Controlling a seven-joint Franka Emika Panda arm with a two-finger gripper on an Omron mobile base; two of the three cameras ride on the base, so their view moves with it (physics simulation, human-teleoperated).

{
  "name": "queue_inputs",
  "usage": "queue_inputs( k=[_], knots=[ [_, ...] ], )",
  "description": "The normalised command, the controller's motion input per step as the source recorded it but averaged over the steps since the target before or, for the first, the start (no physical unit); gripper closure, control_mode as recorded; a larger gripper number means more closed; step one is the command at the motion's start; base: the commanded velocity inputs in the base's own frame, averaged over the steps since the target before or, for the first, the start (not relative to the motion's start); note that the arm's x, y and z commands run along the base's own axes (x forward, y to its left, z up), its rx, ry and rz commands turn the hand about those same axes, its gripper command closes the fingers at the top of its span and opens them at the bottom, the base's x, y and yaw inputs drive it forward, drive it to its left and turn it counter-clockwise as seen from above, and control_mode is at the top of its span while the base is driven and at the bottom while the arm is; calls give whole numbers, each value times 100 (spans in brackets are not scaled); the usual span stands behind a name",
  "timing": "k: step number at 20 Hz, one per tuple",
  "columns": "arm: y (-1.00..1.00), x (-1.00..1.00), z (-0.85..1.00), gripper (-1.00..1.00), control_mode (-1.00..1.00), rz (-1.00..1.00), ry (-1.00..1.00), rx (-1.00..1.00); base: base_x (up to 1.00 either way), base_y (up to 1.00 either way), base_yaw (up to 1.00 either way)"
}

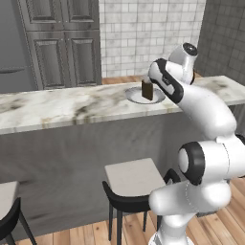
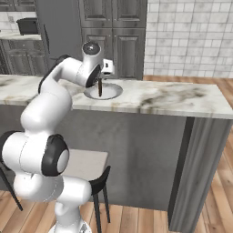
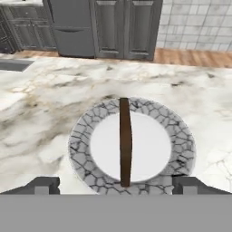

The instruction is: Start the toaster. Once the lever pops up, take the bread to the plate on the dining counter.

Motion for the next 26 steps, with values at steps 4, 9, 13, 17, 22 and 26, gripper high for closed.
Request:
queue_inputs(
  k=[4, 9, 13, 17, 22, 26],
  knots=[
    [0, -96, 2, -100, -100, -4, -7, 0, 0, 0, 0],
    [0, -100, 4, -100, -100, -8, -7, 0, 0, 0, 0],
    [0, -99, 5, -100, -100, -10, -3, 0, 0, 0, 0],
    [15, -80, 9, -100, -100, -14, 0, 0, 0, 0, 0],
    [15, -62, 8, -100, -100, -14, 0, 0, 0, 0, 0],
    [0, -92, 0, -100, -100, -3, 0, 0, 0, 0, 0]
  ],
)
